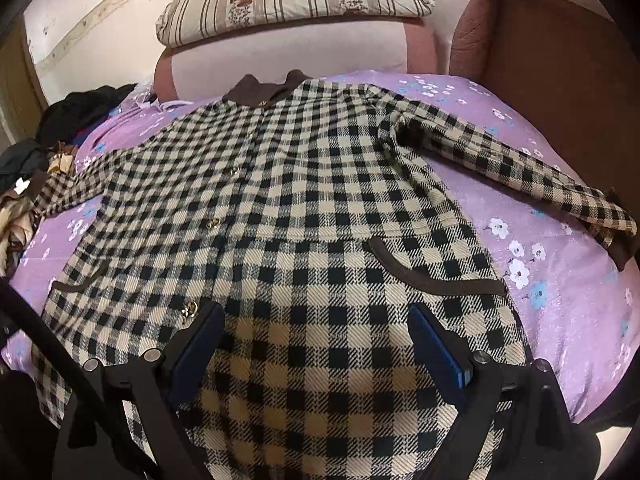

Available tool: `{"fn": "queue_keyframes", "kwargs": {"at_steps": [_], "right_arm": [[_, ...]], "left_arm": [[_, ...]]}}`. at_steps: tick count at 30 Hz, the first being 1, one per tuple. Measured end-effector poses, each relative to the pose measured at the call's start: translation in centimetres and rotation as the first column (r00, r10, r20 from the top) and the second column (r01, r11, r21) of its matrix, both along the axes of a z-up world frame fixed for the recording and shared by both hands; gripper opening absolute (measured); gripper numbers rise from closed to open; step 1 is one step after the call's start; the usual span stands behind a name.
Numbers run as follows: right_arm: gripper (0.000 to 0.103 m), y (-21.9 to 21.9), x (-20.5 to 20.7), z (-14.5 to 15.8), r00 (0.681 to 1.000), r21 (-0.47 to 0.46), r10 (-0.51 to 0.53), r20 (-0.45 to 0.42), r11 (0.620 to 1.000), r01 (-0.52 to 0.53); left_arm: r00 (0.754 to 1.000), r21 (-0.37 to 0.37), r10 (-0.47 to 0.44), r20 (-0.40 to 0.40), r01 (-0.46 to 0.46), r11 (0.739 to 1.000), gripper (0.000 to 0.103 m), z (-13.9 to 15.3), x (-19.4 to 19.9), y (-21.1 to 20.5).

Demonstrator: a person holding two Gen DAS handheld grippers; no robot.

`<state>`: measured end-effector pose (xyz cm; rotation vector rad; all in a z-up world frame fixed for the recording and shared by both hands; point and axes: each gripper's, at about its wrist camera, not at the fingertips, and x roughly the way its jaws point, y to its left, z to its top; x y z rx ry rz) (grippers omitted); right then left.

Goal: Fold large clothes

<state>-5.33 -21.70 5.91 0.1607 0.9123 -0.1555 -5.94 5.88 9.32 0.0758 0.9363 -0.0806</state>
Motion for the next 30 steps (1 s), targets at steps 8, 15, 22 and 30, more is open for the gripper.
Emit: {"fn": "queue_keyframes", "kwargs": {"at_steps": [8, 15, 22, 30], "right_arm": [[0.089, 1.0, -0.2, 0.2, 0.999, -0.046, 0.042, 0.008, 0.998, -0.042], [0.089, 0.6, -0.2, -0.3, 1.0, -0.036, 0.017, -0.008, 0.999, -0.017], [0.089, -0.1, 0.0, -0.7, 1.0, -0.035, -0.002, -0.02, 0.999, 0.002], [0.089, -0.7, 0.2, -1.1, 1.0, -0.042, -0.011, -0.028, 0.999, 0.01]], "left_arm": [[1.0, 0.0, 0.001, -0.026, -0.001, 1.0, 0.064, -0.9, -0.5, -1.8], [0.999, 0.012, -0.01, -0.041, 0.011, 1.0, 0.064, -1.4, -0.9, -2.7], [0.998, 0.027, -0.023, -0.056, 0.024, 0.999, 0.066, -1.8, -1.0, -3.2], [0.997, 0.021, -0.023, -0.071, 0.025, 0.999, 0.068, -2.2, -0.8, -3.1]]}}
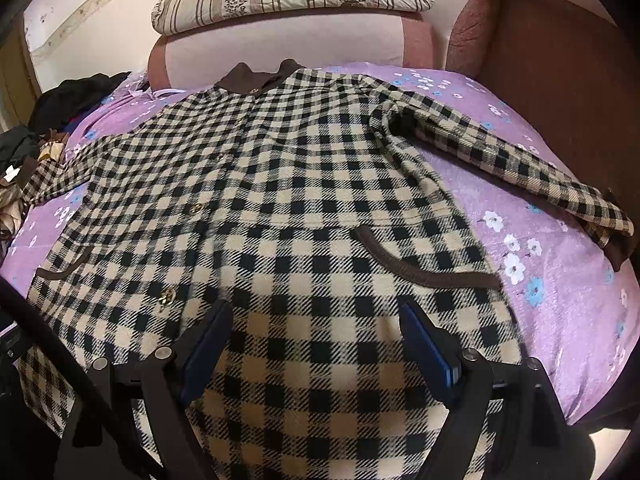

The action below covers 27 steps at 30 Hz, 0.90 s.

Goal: Fold large clothes
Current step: 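Grasp the coat's sleeve cuff with the right gripper and lift it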

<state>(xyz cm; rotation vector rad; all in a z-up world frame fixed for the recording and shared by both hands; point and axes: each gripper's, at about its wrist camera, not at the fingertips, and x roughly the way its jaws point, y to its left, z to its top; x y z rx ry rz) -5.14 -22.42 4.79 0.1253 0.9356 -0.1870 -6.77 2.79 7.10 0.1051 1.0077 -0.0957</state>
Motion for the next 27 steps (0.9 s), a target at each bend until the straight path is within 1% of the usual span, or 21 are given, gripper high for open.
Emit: {"fn": "queue_keyframes", "kwargs": {"at_steps": [2, 4, 6, 8, 10, 12, 13, 14, 15, 16, 17, 18, 20, 22, 23, 24, 25, 26, 27], "right_arm": [[0.089, -0.8, 0.0, 0.3, 1.0, -0.014, -0.019, 0.008, 1.0, 0.019], [0.089, -2.9, 0.0, 0.9, 0.998, -0.016, -0.064, 0.022, 0.998, 0.064], [0.089, -6.4, -0.1, 1.5, 0.989, 0.007, -0.142, 0.033, 0.99, 0.142], [0.089, -10.3, -0.5, 1.8, 0.971, 0.044, -0.235, 0.035, 0.971, 0.234], [0.089, -15.1, -1.5, 1.9, 0.935, 0.099, -0.352, 0.035, 0.932, 0.347], [0.089, -20.6, -3.1, 1.8, 0.877, 0.187, -0.479, 0.04, 0.866, 0.464], [0.089, -22.3, -3.6, 1.8, 0.857, 0.218, -0.514, 0.04, 0.842, 0.494], [0.09, -24.5, -4.3, 1.7, 0.828, 0.272, -0.559, 0.04, 0.804, 0.529], [0.091, -27.3, -5.0, 1.4, 0.791, 0.35, -0.611, 0.029, 0.748, 0.564], [0.091, -28.7, -5.3, 1.2, 0.772, 0.393, -0.635, 0.021, 0.715, 0.578], [0.091, -31.0, -5.7, 0.8, 0.742, 0.471, -0.67, 0.005, 0.657, 0.589], [0.091, -32.3, -5.8, 0.6, 0.726, 0.509, -0.688, -0.003, 0.623, 0.593], [0.091, -34.8, -5.3, 0.3, 0.696, 0.548, -0.718, -0.016, 0.576, 0.607], [0.09, -35.8, -4.1, 0.0, 0.688, 0.541, -0.725, -0.031, 0.567, 0.621], [0.077, -36.5, -3.2, -0.2, 0.677, 0.527, -0.733, -0.056, 0.555, 0.644], [0.053, -37.1, -2.7, -0.4, 0.671, 0.519, -0.738, -0.071, 0.548, 0.657], [0.037, -37.4, -2.2, -0.1, 0.676, 0.513, -0.733, -0.077, 0.552, 0.657], [0.017, -37.9, -1.6, 0.2, 0.702, 0.524, -0.708, -0.076, 0.57, 0.632], [0.014, -38.1, -0.5, 1.1, 0.733, 0.53, -0.677, -0.069, 0.598, 0.602]], "left_arm": [[1.0, 0.0, 0.005, -0.005, -0.005, 1.0, 0.068, -0.1, 0.1, 0.1], [1.0, -0.002, 0.009, -0.012, -0.009, 1.0, 0.068, -0.3, 0.2, 0.1], [1.0, -0.003, 0.011, -0.017, -0.012, 1.0, 0.068, -0.5, 0.4, 0.1], [1.0, -0.004, 0.011, -0.025, -0.012, 1.0, 0.068, -0.8, 0.5, -0.1], [0.999, -0.004, 0.01, -0.036, -0.01, 1.0, 0.068, -1.1, 0.8, -0.2], [0.999, 0.0, 0.009, -0.049, -0.009, 1.0, 0.068, -1.5, 1.0, -0.5], [0.998, 0.002, 0.007, -0.054, -0.007, 1.0, 0.068, -1.6, 1.0, -0.6], [0.998, 0.004, 0.005, -0.06, -0.005, 1.0, 0.068, -1.8, 1.1, -0.7], [0.998, 0.006, 0.004, -0.067, -0.003, 1.0, 0.068, -2.0, 1.2, -0.9], [0.997, 0.008, 0.002, -0.073, -0.001, 1.0, 0.068, -2.2, 1.2, -1.0], [0.997, 0.011, -0.001, -0.077, 0.002, 1.0, 0.068, -2.3, 1.3, -1.2], [0.997, 0.014, -0.005, -0.079, 0.006, 1.0, 0.068, -2.3, 1.3, -1.3], [0.997, 0.02, -0.011, -0.079, 0.013, 1.0, 0.068, -2.3, 1.2, -1.6], [0.997, 0.027, -0.015, -0.074, 0.017, 0.999, 0.068, -2.1, 1.2, -1.8], [0.997, 0.029, -0.016, -0.072, 0.018, 0.999, 0.068, -2.1, 1.1, -1.9], [0.998, 0.031, -0.015, -0.068, 0.018, 0.999, 0.068, -2.0, 1.1, -1.9], [0.998, 0.034, -0.015, -0.068, 0.017, 0.999, 0.068, -1.9, 1.1, -1.9], [0.998, 0.037, -0.015, -0.068, 0.018, 0.999, 0.068, -1.9, 1.1, -2.0], [0.998, 0.04, -0.016, -0.069, 0.019, 0.999, 0.068, -1.9, 1.1, -2.0]]}}
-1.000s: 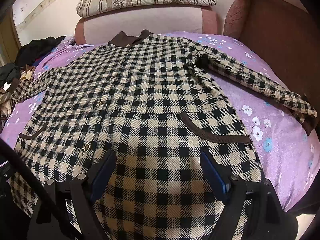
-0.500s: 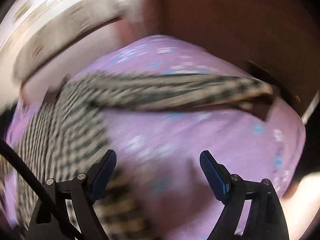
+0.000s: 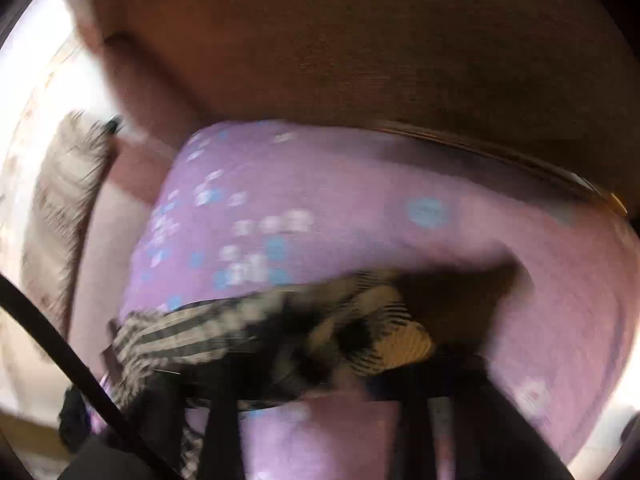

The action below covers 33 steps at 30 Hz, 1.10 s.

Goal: Fold large clothes
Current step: 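Grasp the coat's sleeve cuff with the right gripper and lift it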

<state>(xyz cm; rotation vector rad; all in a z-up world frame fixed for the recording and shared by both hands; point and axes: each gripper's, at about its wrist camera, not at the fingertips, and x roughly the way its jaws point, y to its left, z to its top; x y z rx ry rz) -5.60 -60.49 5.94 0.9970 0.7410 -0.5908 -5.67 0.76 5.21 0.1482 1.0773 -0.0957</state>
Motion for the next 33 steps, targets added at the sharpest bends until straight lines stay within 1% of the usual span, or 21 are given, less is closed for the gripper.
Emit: {"fn": "queue_keyframes", "kwargs": {"at_steps": [2, 3, 4, 5, 6, 7, 8, 9, 11, 12, 14, 16, 18, 19, 20, 21, 23, 25, 29, 32, 33], "right_arm": [[0.013, 0.3, 1.4, 3.3, 0.997, -0.08, 0.057, 0.044, 0.995, -0.053], [0.013, 0.6, 1.8, 6.0, 0.989, -0.138, 0.103, 0.11, 0.986, -0.088], [0.013, 1.1, 1.5, 7.2, 0.981, -0.162, 0.124, 0.146, 0.982, -0.1], [0.013, 1.3, 1.0, 9.1, 0.964, -0.192, 0.155, 0.217, 0.975, -0.114], [0.013, 1.4, 0.5, 9.9, 0.951, -0.207, 0.168, 0.26, 0.971, -0.115], [0.013, 1.6, 0.2, 10.1, 0.945, -0.214, 0.171, 0.278, 0.97, -0.113], [0.013, 1.4, -0.7, 9.6, 0.941, -0.21, 0.164, 0.296, 0.972, -0.104], [0.013, 1.3, -1.2, 8.4, 0.947, -0.196, 0.148, 0.285, 0.976, -0.094], [0.013, 0.8, -1.5, 5.1, 0.972, -0.16, 0.103, 0.212, 0.985, -0.07], [0.014, 0.2, -2.4, 2.4, 0.987, -0.126, 0.062, 0.148, 0.991, -0.043], [0.014, -0.5, -4.4, -1.6, 0.996, -0.054, -0.013, 0.083, 0.998, 0.017], [0.015, -0.8, -6.9, -4.1, 0.993, 0.027, -0.071, 0.091, 0.997, 0.069], [0.018, -0.4, -8.0, -4.3, 0.993, 0.033, -0.066, 0.1, 0.997, 0.063], [0.023, -0.1, -8.4, -4.3, 0.993, 0.027, -0.055, 0.101, 0.998, 0.053], [0.039, 0.6, -8.0, -3.9, 0.994, 0.014, -0.036, 0.106, 0.999, 0.035], [0.058, 1.1, -7.7, -3.4, 0.994, -0.006, -0.016, 0.111, 1.0, 0.017], [0.072, 1.9, -6.8, -2.4, 0.993, -0.049, 0.014, 0.121, 0.999, -0.008], [0.072, 2.5, -6.1, -1.8, 0.994, -0.062, 0.023, 0.107, 0.998, -0.017], [0.072, 2.2, -3.3, -2.7, 0.997, -0.017, -0.009, 0.083, 1.0, 0.01], [0.072, 1.6, -1.2, -2.6, 0.998, -0.059, -0.04, 0.051, 0.997, 0.043], [0.067, 1.4, -0.6, -2.3, 0.998, -0.074, -0.051, 0.04, 0.996, 0.053]], "left_arm": [[1.0, 0.003, -0.003, 0.001, 0.003, 1.0, 0.068, 0.0, 0.0, -0.1], [1.0, 0.003, -0.005, 0.0, 0.005, 1.0, 0.068, 0.0, 0.0, -0.2], [1.0, 0.003, -0.007, 0.0, 0.007, 1.0, 0.068, -0.1, 0.0, -0.4], [1.0, 0.002, -0.009, -0.002, 0.009, 1.0, 0.068, -0.1, -0.1, -0.5], [1.0, 0.001, -0.013, -0.005, 0.013, 1.0, 0.068, -0.3, -0.1, -0.6], [1.0, 0.0, -0.019, -0.008, 0.019, 1.0, 0.068, -0.4, -0.1, -0.7], [1.0, 0.0, -0.024, -0.012, 0.024, 1.0, 0.068, -0.5, -0.1, -0.8], [0.999, 0.0, -0.029, -0.016, 0.029, 1.0, 0.068, -0.7, -0.1, -0.8], [0.999, -0.001, -0.032, -0.021, 0.032, 0.999, 0.068, -0.9, -0.1, -0.8], [0.999, -0.002, -0.03, -0.023, 0.03, 1.0, 0.068, -0.9, -0.1, -0.7], [0.999, -0.003, -0.022, -0.022, 0.022, 1.0, 0.068, -0.9, -0.1, -0.4], [1.0, -0.007, -0.008, -0.025, 0.008, 1.0, 0.068, -1.0, 0.1, -0.1], [0.999, -0.01, -0.001, -0.032, 0.001, 1.0, 0.068, -1.2, 0.2, -0.1], [0.999, -0.01, -0.003, -0.036, 0.002, 1.0, 0.068, -1.4, 0.3, -0.3], [0.999, -0.007, -0.007, -0.039, 0.007, 1.0, 0.068, -1.4, 0.2, -0.5], [0.999, -0.004, -0.013, -0.039, 0.013, 1.0, 0.068, -1.5, 0.2, -0.6], [0.999, 0.002, -0.025, -0.037, 0.025, 1.0, 0.068, -1.5, 0.0, -0.9], [0.999, 0.005, -0.031, -0.034, 0.031, 0.999, 0.068, -1.4, -0.1, -1.0], [0.999, -0.001, -0.011, -0.03, 0.011, 1.0, 0.068, -1.2, 0.1, -0.3], [1.0, -0.01, 0.003, -0.028, -0.003, 1.0, 0.068, -1.2, 0.3, 0.3], [1.0, -0.014, 0.006, -0.027, -0.006, 1.0, 0.068, -1.2, 0.4, 0.4]]}}
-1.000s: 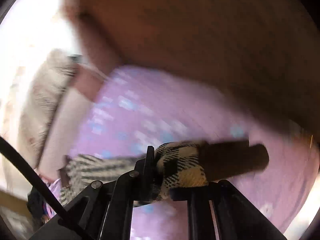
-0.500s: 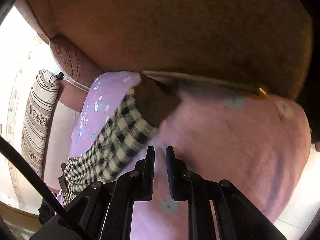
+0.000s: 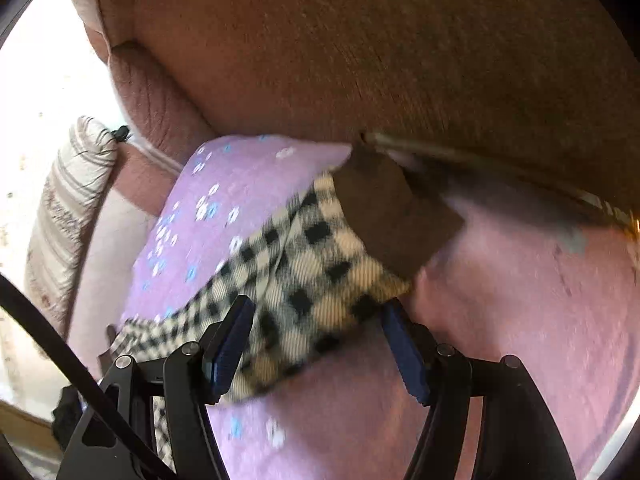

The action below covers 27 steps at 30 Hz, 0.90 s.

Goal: Fold large clothes

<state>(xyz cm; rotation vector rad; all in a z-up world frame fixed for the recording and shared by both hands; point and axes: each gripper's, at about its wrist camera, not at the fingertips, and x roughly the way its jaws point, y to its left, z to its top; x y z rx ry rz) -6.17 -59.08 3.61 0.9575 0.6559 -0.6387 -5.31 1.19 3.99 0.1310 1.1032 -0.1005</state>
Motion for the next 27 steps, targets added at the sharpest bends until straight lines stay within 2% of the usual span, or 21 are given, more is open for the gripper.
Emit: {"fn": "queue_keyframes", "kwargs": {"at_steps": [1, 2, 3, 5, 7, 9, 11, 13, 16, 19, 21, 22, 23, 25, 27], "right_arm": [[0.058, -0.2, 0.6, 0.2, 1.0, -0.003, -0.006, -0.011, 1.0, 0.006], [0.03, -0.3, 1.4, 0.2, 1.0, -0.002, -0.006, -0.018, 1.0, 0.006], [0.008, -0.6, 2.2, 0.3, 1.0, 0.011, 0.012, -0.029, 1.0, -0.012], [0.007, -0.6, 3.2, 0.9, 0.999, 0.015, 0.025, -0.035, 1.0, -0.024], [0.007, 0.6, 4.6, 3.0, 0.997, -0.044, 0.064, -0.039, 0.997, -0.066], [0.007, 3.3, 7.1, 5.8, 0.987, -0.128, 0.147, -0.061, 0.98, -0.154], [0.007, 7.2, 10.2, 8.4, 0.966, -0.216, 0.243, -0.093, 0.942, -0.258], [0.007, 10.9, 13.0, 10.0, 0.941, -0.26, 0.32, -0.113, 0.904, -0.338], [0.007, 18.3, 17.6, 11.7, 0.88, -0.318, 0.452, -0.143, 0.821, -0.473], [0.007, 26.6, 22.3, 11.7, 0.796, -0.35, 0.576, -0.184, 0.719, -0.601], [0.007, 33.1, 25.2, 10.5, 0.72, -0.356, 0.655, -0.23, 0.632, -0.689], [0.007, 35.0, 25.5, 9.9, 0.696, -0.354, 0.676, -0.242, 0.606, -0.712], [0.007, 38.3, 26.8, 8.7, 0.649, -0.343, 0.715, -0.261, 0.56, -0.754], [0.006, 42.6, 28.0, 7.1, 0.586, -0.329, 0.757, -0.29, 0.496, -0.804], [0.006, 47.5, 29.1, 4.7, 0.508, -0.323, 0.792, -0.34, 0.409, -0.854]], "left_arm": [[1.0, -0.005, 0.002, 0.003, -0.002, 1.0, 0.068, 0.0, 0.1, 0.2], [1.0, -0.008, 0.004, 0.008, -0.004, 1.0, 0.068, 0.1, 0.3, 0.4], [1.0, -0.011, 0.006, 0.014, -0.006, 1.0, 0.068, 0.2, 0.5, 0.7], [0.999, -0.019, 0.016, 0.03, -0.016, 1.0, 0.068, 0.5, 1.2, 1.3], [0.998, -0.031, 0.029, 0.051, -0.028, 0.999, 0.068, 0.8, 2.2, 2.0], [0.996, -0.045, 0.045, 0.08, -0.042, 0.998, 0.068, 1.2, 3.7, 2.9], [0.99, -0.058, 0.059, 0.128, -0.052, 0.997, 0.068, 1.8, 5.6, 3.8], [0.982, -0.06, 0.07, 0.176, -0.061, 0.996, 0.068, 2.5, 7.7, 4.6], [0.968, -0.069, 0.095, 0.234, -0.081, 0.994, 0.068, 3.5, 11.2, 6.2], [0.949, -0.091, 0.151, 0.277, -0.131, 0.987, 0.068, 4.4, 14.2, 8.7], [0.934, -0.119, 0.203, 0.292, -0.175, 0.977, 0.068, 4.6, 15.2, 10.8], [0.927, -0.142, 0.231, 0.295, -0.197, 0.97, 0.068, 4.6, 15.5, 12.2], [0.92, -0.158, 0.26, 0.292, -0.222, 0.962, 0.068, 4.5, 15.7, 13.3], [0.911, -0.186, 0.321, 0.259, -0.279, 0.942, 0.068, 4.0, 16.4, 15.6], [0.906, -0.232, 0.359, 0.226, -0.308, 0.923, 0.068, 3.8, 16.8, 17.3]]}}
